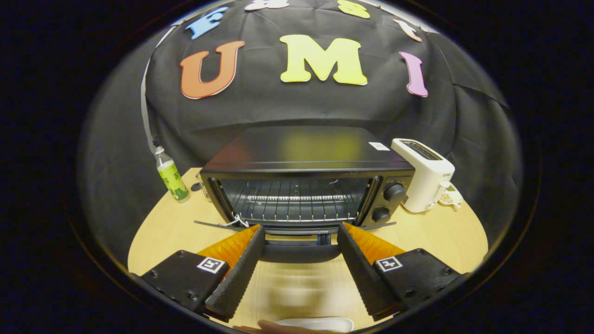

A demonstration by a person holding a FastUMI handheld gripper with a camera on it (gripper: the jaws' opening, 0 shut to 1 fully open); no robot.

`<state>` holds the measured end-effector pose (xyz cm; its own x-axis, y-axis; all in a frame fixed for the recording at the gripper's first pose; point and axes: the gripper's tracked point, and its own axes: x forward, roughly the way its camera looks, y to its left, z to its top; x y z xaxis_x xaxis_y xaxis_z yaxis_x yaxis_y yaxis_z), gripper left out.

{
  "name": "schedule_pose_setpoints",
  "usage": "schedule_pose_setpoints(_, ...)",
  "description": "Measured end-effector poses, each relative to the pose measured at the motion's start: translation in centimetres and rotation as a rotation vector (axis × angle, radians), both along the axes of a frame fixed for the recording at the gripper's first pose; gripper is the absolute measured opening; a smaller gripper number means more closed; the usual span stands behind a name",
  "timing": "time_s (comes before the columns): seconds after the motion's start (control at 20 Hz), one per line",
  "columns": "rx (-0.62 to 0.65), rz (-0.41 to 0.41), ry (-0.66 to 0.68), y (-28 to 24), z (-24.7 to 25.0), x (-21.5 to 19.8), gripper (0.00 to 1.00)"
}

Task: Open the toaster oven, put the food inside, and close the toaster oven door.

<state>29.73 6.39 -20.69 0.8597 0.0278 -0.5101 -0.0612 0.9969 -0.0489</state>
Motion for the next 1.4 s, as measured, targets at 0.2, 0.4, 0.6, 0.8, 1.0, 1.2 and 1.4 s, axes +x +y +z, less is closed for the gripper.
schedule_pose_setpoints(0.2,-0.011,-0.003,0.015,-0.3,-2.1,-2.2,1.00)
schedule_pose_setpoints(0.4,0.021,-0.007,0.084,-0.6,-4.6,-4.0,1.00)
schedule_pose_setpoints(0.6,0.065,-0.044,0.172,-2.4,-6.9,-6.5,1.00)
schedule_pose_setpoints(0.8,0.101,-0.022,0.128,-3.5,-5.2,-9.5,1.00)
schedule_pose_setpoints(1.0,0.024,0.018,0.050,-3.9,-4.2,-14.0,1.00)
schedule_pose_setpoints(1.2,-0.028,0.064,0.033,-3.7,-5.0,-18.5,1.00)
schedule_pose_setpoints(1.4,0.006,0.063,0.054,-3.7,-7.0,-21.4,1.00)
